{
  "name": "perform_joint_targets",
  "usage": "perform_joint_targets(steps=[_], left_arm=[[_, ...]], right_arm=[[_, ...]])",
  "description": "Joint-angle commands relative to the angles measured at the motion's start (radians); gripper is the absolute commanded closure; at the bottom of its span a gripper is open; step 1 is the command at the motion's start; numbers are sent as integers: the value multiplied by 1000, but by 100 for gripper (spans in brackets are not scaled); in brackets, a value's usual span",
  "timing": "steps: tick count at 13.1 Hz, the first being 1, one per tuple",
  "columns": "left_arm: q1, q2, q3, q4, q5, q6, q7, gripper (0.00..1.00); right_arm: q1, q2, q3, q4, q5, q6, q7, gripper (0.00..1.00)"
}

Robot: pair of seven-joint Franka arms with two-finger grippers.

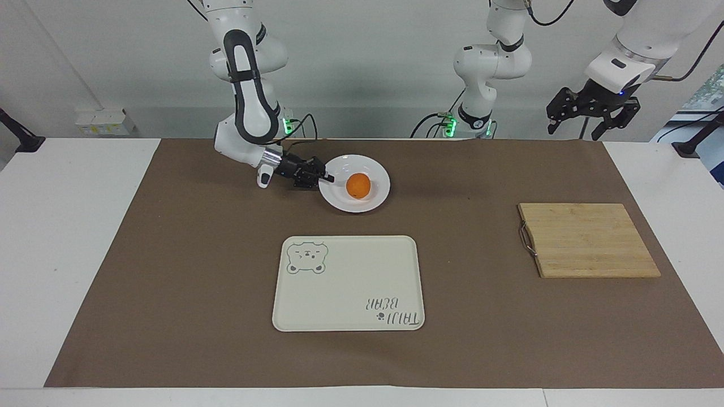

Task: Place orange and plate with both arms
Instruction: 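Push the plate with the right gripper onto the bear tray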

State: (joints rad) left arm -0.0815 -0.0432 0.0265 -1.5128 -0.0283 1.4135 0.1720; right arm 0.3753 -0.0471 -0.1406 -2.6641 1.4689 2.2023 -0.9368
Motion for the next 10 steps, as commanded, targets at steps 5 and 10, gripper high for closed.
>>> perform_joint_targets(steps=[5, 10], left_arm=[[11, -26, -8, -29, 2, 10, 6, 0], [11, -26, -8, -29, 2, 10, 6, 0]], right_arm=[[2, 24, 3, 22, 16, 34, -95, 100], [-6, 47, 3, 72, 31, -9, -128, 100]])
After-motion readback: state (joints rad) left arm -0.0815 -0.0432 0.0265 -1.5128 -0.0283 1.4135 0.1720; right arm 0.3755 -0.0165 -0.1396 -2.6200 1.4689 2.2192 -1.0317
